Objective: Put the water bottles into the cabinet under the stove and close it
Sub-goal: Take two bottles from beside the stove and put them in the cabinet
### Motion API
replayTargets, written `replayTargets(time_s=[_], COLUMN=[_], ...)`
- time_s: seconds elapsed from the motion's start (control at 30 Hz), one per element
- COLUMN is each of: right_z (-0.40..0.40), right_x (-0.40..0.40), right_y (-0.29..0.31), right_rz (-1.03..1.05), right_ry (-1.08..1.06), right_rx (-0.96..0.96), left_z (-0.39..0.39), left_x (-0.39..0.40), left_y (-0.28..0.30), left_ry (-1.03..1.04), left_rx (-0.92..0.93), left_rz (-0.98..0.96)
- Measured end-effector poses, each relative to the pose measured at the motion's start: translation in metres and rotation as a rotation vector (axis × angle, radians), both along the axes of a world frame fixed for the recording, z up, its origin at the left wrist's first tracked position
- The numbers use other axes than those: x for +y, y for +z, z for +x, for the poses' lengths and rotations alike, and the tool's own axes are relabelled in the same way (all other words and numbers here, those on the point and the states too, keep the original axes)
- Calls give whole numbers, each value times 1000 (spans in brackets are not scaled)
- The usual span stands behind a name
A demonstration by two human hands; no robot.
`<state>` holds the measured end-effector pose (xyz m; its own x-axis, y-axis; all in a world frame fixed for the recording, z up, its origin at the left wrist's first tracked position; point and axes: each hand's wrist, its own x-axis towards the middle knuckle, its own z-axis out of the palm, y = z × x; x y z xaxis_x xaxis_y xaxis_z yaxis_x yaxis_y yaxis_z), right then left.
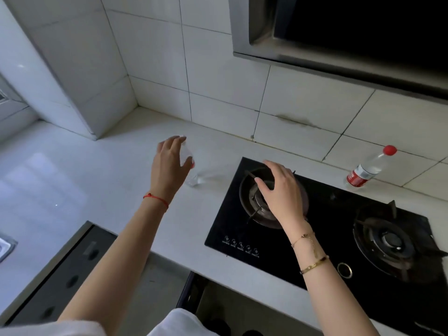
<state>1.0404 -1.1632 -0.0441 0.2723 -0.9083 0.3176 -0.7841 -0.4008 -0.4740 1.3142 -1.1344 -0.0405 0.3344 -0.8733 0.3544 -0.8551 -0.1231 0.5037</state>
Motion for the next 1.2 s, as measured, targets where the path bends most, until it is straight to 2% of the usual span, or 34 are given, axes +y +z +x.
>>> replayTargets(time_s=[0.27, 0.43, 0.77, 1.03, 1.2], right_z=[33, 42, 44, 19, -11], right_x=[-52, -71, -80, -65, -48], right_y=[-5, -8, -10, -12, -9], right_rz=[50, 78, 94, 70, 39], right_ry=[43, 61, 82, 29, -43], right_rx=[-10, 3, -6, -26, -31], left_z=[31, 37, 33, 2, -36], left_x=[-73, -91, -93, -68, -49], left_y=[-19, -23, -25, -18, 7], left_ry=[25, 34, 77, 19, -74], left_rx=[19, 27, 33, 39, 45], left_rz=[204, 254, 218, 115, 42])
